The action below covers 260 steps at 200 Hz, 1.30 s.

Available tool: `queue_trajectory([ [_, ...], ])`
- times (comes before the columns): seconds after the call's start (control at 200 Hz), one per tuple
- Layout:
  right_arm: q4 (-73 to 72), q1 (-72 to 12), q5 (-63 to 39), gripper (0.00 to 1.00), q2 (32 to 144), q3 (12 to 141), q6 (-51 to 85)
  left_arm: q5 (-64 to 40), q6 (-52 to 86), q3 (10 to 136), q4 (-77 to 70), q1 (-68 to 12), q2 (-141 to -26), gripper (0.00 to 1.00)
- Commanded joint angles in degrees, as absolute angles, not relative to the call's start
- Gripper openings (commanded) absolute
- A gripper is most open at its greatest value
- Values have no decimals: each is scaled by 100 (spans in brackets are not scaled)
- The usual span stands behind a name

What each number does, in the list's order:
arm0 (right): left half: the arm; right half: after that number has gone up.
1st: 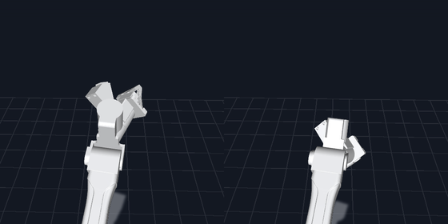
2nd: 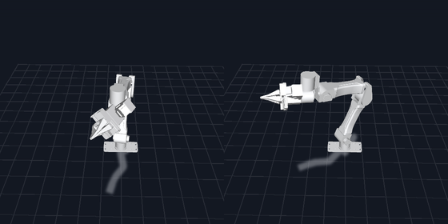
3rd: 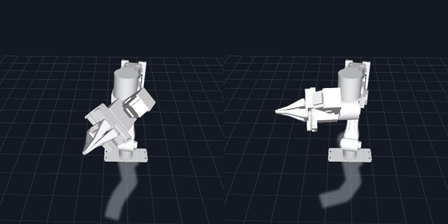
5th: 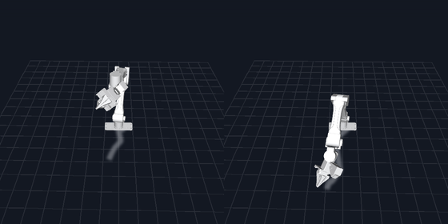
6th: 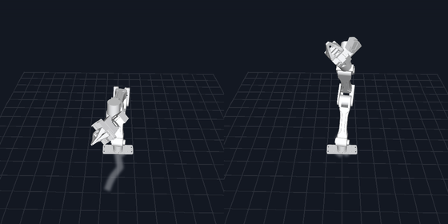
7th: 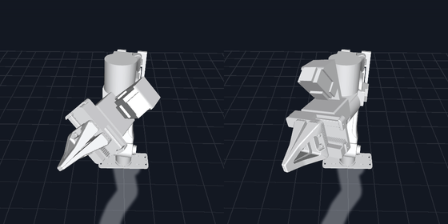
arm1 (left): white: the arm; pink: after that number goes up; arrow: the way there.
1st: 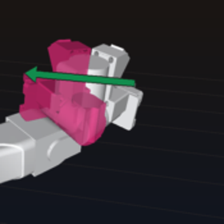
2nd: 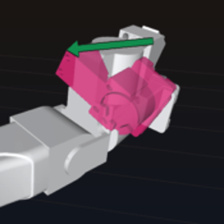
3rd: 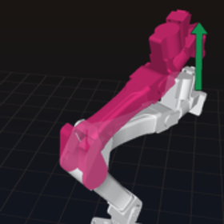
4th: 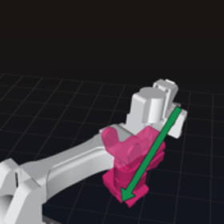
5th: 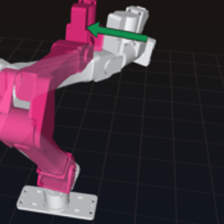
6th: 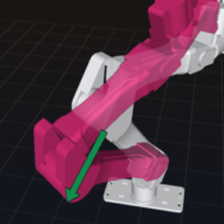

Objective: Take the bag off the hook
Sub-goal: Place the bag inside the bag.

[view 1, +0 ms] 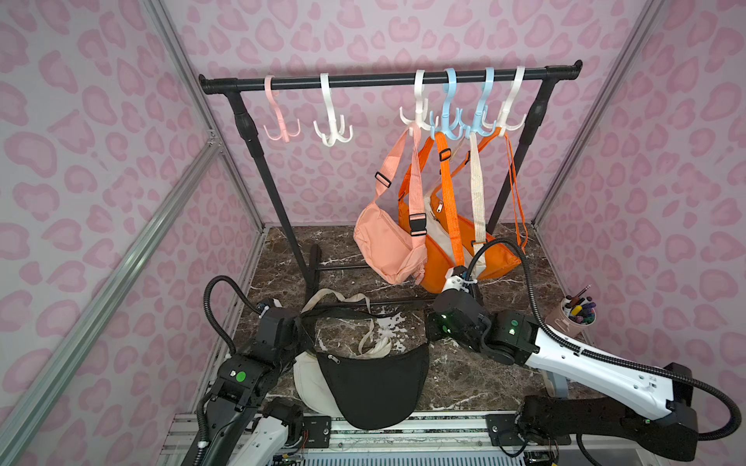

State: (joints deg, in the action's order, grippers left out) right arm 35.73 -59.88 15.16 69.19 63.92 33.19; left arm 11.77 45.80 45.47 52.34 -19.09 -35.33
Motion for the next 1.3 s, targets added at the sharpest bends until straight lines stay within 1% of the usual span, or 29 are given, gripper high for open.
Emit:
queue_trajectory([
  [0.0,3301,-5974,1400,0,7175,6550,3049,1379,4397,4552,4692,-1861,-3691,3],
  [0.14,3344,-5977,1285,0,7581,6805,2892,1426,4248,4639,4519,-1765,-3892,3],
  [0.355,3333,-5965,1291,0,7958,6957,3036,1476,4083,4572,4250,-1661,-4006,3],
  [0.67,3409,-5797,1257,0,8436,7083,3261,1463,4008,4183,3883,-1533,-4112,4],
  [0.825,3416,-5661,1017,0,8720,7127,3217,1382,4093,3870,3453,-1443,-4181,4],
  [1.055,3383,-5562,780,0,9247,7185,3152,1315,4012,3654,2906,-1361,-4556,3],
  [1.295,3255,-5405,707,0,9409,7054,3337,1161,3876,3665,2503,-1318,-4945,3],
])
